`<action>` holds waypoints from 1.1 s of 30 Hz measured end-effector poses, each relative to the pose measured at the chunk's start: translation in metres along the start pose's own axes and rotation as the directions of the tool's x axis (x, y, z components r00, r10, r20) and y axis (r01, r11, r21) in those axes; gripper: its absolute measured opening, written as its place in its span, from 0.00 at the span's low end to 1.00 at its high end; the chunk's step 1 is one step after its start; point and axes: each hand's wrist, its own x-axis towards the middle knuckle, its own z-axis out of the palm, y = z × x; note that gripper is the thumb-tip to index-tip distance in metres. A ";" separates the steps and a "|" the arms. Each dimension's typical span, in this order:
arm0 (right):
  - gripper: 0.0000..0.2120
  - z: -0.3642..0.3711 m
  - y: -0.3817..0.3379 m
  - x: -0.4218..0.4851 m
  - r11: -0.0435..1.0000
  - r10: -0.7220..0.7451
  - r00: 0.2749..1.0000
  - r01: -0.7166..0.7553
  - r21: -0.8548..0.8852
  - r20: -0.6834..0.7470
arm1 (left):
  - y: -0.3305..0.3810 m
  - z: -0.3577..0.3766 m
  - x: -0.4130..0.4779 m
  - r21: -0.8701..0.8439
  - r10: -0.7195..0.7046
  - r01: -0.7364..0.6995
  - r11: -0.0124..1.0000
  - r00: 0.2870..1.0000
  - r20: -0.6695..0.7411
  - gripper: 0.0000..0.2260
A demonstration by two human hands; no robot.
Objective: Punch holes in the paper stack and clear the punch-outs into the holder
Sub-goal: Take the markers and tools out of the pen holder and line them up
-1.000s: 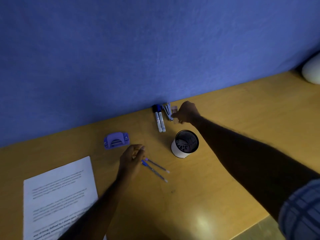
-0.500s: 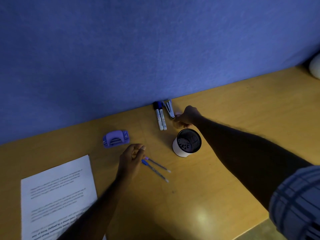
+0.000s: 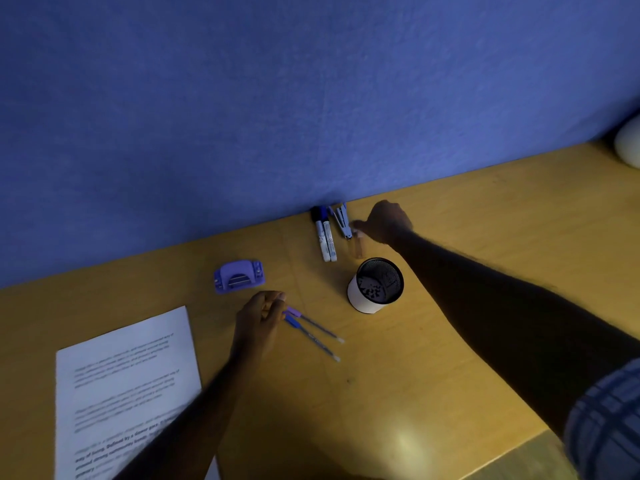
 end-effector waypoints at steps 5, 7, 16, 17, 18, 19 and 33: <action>0.10 -0.016 -0.027 -0.045 0.948 -0.313 0.902 0.318 -0.033 -0.298 | -0.008 -0.009 -0.003 0.171 0.052 -0.042 0.984 0.997 -0.056 0.08; 0.07 -0.014 -0.039 -0.073 0.896 -0.436 0.850 0.442 -0.050 -0.295 | -0.007 -0.011 -0.007 0.246 0.079 -0.059 0.968 0.994 -0.074 0.08; 0.08 0.079 -0.048 -0.169 0.855 -0.494 0.862 0.506 -0.119 0.116 | -0.007 -0.010 -0.031 0.314 0.088 -0.068 0.947 0.995 -0.051 0.09; 0.09 0.085 -0.044 -0.170 0.868 -0.459 0.879 0.475 -0.144 0.133 | -0.008 -0.010 -0.033 0.316 0.096 -0.076 0.946 0.994 -0.049 0.08; 0.10 0.088 -0.040 -0.171 0.875 -0.439 0.888 0.457 -0.158 0.134 | -0.010 -0.010 -0.036 0.319 0.099 -0.079 0.945 0.994 -0.047 0.09; 0.11 0.091 -0.038 -0.171 0.878 -0.427 0.894 0.445 -0.175 0.132 | -0.011 -0.011 -0.038 0.320 0.097 -0.078 0.944 0.994 -0.044 0.09; 0.12 0.102 -0.028 -0.167 0.853 -0.417 0.890 0.453 -0.261 0.184 | -0.018 -0.018 -0.042 0.319 0.077 -0.048 0.947 0.994 -0.078 0.10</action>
